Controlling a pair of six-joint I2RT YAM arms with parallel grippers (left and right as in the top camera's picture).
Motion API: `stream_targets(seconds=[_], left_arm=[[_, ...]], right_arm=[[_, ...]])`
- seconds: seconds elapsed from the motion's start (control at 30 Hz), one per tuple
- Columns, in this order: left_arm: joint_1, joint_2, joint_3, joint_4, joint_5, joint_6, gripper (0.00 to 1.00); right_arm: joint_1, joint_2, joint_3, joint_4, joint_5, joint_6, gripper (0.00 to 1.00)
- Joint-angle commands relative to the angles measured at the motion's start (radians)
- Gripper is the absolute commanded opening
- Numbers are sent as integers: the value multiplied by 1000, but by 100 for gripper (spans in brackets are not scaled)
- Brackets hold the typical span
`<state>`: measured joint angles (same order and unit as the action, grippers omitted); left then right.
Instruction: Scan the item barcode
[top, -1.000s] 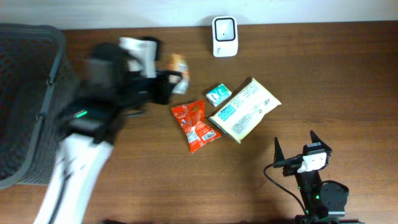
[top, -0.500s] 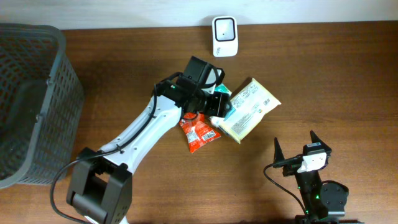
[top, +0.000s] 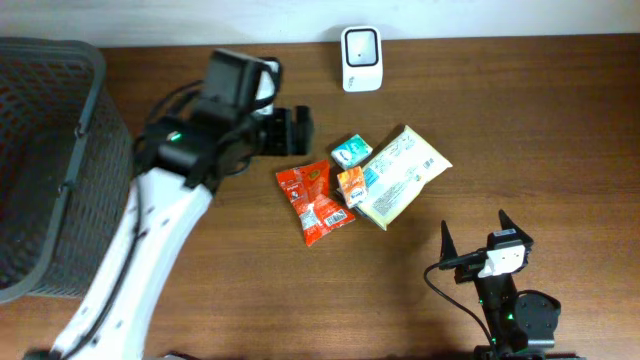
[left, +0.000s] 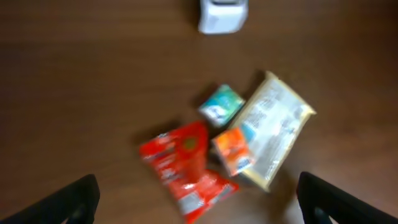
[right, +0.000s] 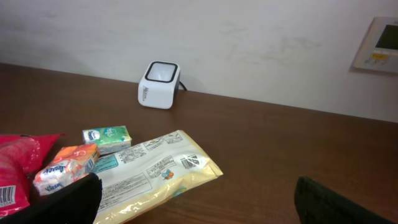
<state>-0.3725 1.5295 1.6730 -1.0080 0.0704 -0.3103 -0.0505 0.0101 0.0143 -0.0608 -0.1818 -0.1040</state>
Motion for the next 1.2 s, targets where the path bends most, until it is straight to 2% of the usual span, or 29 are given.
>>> stream_targets(seconds=[0.0,0.17,0.33,0.47,0.7,0.77,0.87,0.93,1.03,1.1,1.17], left_arm=[[25,-8,-1,-90,-119,5,99],[21,23,-79,-146,-106,5,99],[20,72,-152,-148,58,28,99],[-14,148,-152,-153,64,27,99],[-13,154,-152,-85,65,27,99],[-13,158,-153,-86,65,27,99],[-13,161,-154,-88,65,27,99],[-13,161,-154,-87,65,27,99],[-13,161,-154,-88,64,27,99],[-13,161,-154,-88,64,27,99],[-13,161,-154,-85,64,27,99]], right_arm=[[4,-6,-9,-2,-2,11,98],[4,-6,-9,-2,-2,11,99],[4,-6,-9,-2,-2,11,99],[4,-6,-9,-2,-2,11,98],[4,-6,-9,25,16,-14,99],[5,-6,-9,163,-110,63,99],[5,-6,-9,255,-328,121,99],[5,-6,-9,286,-563,121,99],[5,-6,-9,438,-702,121,99],[4,-6,-8,601,-718,170,99],[4,-6,15,766,-620,255,99]])
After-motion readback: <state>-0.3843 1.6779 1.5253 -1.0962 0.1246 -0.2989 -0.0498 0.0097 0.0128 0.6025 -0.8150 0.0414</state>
